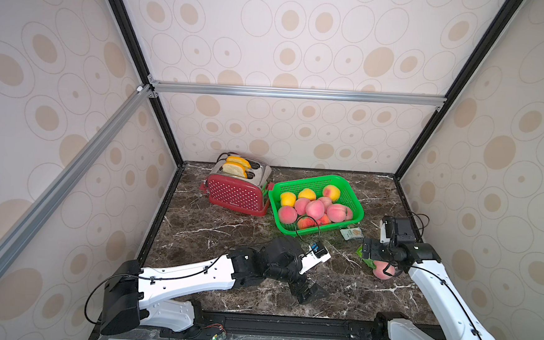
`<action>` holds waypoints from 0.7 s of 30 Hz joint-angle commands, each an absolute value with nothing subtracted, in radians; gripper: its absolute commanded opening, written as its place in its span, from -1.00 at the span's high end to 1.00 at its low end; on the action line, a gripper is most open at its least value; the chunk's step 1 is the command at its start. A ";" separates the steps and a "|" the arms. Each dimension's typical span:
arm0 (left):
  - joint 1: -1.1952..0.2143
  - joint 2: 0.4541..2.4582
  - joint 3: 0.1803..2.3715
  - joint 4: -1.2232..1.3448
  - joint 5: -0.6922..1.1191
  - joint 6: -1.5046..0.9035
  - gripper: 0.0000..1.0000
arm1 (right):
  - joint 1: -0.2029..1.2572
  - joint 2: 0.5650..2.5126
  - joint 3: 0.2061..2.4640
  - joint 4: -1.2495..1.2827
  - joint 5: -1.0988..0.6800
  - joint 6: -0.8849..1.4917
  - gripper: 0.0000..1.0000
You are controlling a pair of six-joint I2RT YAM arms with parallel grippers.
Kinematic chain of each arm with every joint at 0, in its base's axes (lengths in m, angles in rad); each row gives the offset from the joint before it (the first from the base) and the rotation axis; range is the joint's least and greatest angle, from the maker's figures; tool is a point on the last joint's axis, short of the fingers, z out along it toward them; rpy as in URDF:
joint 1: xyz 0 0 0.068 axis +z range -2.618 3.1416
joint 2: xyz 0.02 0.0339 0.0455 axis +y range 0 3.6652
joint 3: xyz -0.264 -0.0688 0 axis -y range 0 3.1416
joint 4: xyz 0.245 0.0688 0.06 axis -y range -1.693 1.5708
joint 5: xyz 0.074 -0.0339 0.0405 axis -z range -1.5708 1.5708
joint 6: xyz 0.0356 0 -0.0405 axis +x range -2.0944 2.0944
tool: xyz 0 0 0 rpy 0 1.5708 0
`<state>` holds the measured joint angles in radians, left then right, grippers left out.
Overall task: Put the peaches into the basket
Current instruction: Pick up the peach from the center of the board.
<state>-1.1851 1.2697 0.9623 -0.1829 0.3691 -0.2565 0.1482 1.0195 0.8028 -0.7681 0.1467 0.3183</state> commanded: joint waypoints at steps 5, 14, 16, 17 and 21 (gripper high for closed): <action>-1.194 1.243 0.981 -0.099 0.399 -0.274 -0.98 | 0.095 1.106 0.835 -0.838 0.215 0.358 -1.00; -1.193 1.234 0.982 -0.058 0.450 -0.294 -0.98 | 0.005 1.204 0.812 -0.817 0.115 0.405 -1.00; -1.192 1.240 0.982 -0.046 0.464 -0.302 -0.98 | 0.002 1.226 0.814 -0.818 0.107 0.401 -1.00; -1.194 1.239 0.982 -0.043 0.467 -0.302 -0.98 | 0.001 1.235 0.810 -0.815 0.114 0.399 -1.00; -1.193 1.235 0.976 -0.033 0.462 -0.295 -0.98 | -0.023 1.265 0.816 -0.810 0.108 0.390 -1.00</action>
<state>-1.1851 1.2514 0.9619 -0.0635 0.4473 -0.2905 -0.0040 1.2503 0.8188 -0.8005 0.1207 0.3859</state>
